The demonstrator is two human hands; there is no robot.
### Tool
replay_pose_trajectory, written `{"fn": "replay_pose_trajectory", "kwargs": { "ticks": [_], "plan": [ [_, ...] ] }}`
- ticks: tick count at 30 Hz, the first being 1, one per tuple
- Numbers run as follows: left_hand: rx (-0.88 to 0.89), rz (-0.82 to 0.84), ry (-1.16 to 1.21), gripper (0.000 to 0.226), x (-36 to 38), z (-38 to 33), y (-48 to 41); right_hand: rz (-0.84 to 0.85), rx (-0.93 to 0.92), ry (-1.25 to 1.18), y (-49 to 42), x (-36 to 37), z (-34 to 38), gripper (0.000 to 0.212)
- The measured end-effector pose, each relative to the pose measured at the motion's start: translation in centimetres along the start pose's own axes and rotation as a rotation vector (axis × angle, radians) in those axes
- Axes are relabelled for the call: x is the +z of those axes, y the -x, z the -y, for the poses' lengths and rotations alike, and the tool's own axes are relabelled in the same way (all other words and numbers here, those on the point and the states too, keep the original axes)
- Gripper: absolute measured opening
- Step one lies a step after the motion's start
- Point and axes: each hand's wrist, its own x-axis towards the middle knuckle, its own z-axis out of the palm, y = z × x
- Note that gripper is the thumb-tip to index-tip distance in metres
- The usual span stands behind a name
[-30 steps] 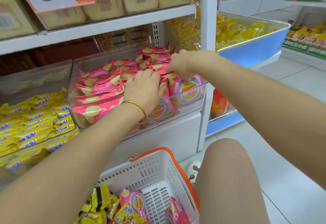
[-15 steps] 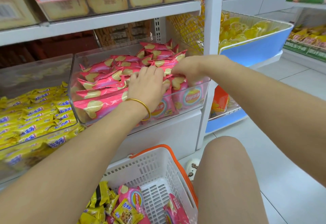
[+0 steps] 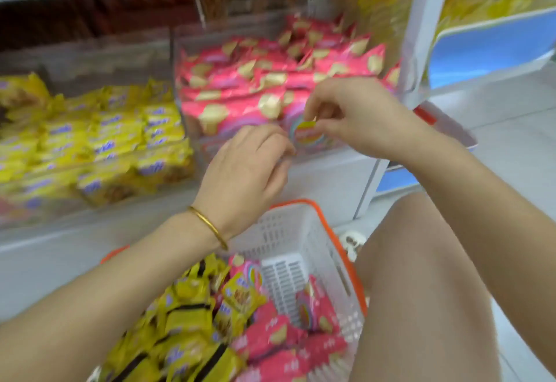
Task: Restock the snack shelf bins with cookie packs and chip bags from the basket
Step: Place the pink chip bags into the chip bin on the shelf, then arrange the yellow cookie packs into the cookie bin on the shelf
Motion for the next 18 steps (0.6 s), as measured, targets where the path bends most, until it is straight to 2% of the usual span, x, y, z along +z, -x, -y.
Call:
{"fn": "replay_pose_trajectory", "kwargs": {
  "ticks": [2, 6, 8, 11, 13, 15, 18],
  "plan": [
    [-0.06, 0.209, 0.01, 0.028, 0.6, 1.4, 4.9, 0.296, -0.043, 0.038, 0.6, 5.2, 1.5, 0.021],
    [-0.228, 0.582, -0.005, 0.051, 2.5, 4.2, 11.9, 0.891, -0.062, 0.1, 1.9, 16.5, 3.6, 0.027],
    [-0.272, 0.687, -0.059, 0.039, 2.8, 4.9, 13.1, 1.05, -0.122, 0.152, 2.9, 21.0, 4.5, 0.026],
    [-0.29, 0.704, -0.113, 0.028, 2.9, 5.5, 13.2, 1.318, -0.155, 0.154, 4.4, 25.1, 5.8, 0.03],
    [-0.309, 0.711, -0.155, 0.028, 2.7, 6.1, 13.3, 1.343, -0.222, 0.238, 4.4, 25.9, 6.4, 0.038],
    [-0.317, 0.738, -0.217, 0.029, 2.1, 6.7, 13.5, 1.212, -0.264, 0.281, 3.6, 25.9, 6.9, 0.038],
    [-0.347, 0.801, -0.258, 0.032, 1.5, 7.3, 13.9, 1.044, -0.2, 0.145, 2.2, 25.6, 7.6, 0.035]
  ]
}}
